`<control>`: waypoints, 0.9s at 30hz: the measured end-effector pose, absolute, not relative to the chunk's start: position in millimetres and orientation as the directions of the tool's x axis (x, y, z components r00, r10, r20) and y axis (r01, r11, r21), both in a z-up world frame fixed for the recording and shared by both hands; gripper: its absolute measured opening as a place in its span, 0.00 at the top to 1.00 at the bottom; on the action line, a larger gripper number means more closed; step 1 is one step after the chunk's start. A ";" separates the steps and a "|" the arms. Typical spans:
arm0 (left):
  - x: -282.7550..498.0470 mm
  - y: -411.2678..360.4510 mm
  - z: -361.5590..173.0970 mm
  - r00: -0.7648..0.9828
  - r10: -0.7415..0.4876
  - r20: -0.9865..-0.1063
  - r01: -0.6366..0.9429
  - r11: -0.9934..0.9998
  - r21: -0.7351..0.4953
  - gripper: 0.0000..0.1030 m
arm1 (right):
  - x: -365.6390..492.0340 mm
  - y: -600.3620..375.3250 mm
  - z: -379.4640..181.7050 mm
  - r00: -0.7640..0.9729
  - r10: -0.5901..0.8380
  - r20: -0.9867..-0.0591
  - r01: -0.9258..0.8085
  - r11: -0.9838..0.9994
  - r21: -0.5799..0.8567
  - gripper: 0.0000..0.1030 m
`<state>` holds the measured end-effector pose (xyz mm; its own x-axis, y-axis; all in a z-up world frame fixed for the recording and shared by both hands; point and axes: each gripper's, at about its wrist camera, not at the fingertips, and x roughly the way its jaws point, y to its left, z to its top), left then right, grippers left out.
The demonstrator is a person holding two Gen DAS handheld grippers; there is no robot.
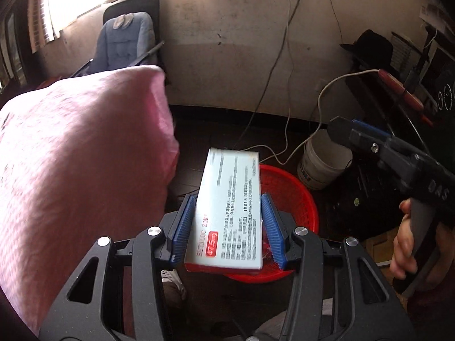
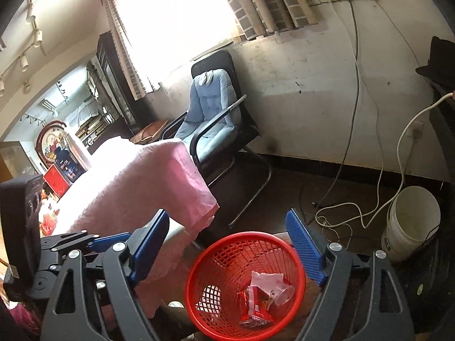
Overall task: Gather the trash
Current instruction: 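Carry the box and cup to the red wastebasket and open both tools, then move both open tools back over the table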
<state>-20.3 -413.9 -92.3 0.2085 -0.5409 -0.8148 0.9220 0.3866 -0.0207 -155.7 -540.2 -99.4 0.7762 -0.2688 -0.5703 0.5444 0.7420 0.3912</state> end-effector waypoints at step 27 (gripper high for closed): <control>-12.6 -328.7 -34.9 0.419 -0.572 -0.705 0.837 0.544 0.056 0.10 | -141.9 -482.7 -57.8 0.803 -0.261 -0.536 0.478 0.819 0.317 0.06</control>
<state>-12.6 -328.7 -34.9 0.4187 -0.5724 -0.7050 0.8373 0.5440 0.0556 -141.9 -482.7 -57.8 0.8027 -0.2615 -0.5361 0.4783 0.8192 0.3165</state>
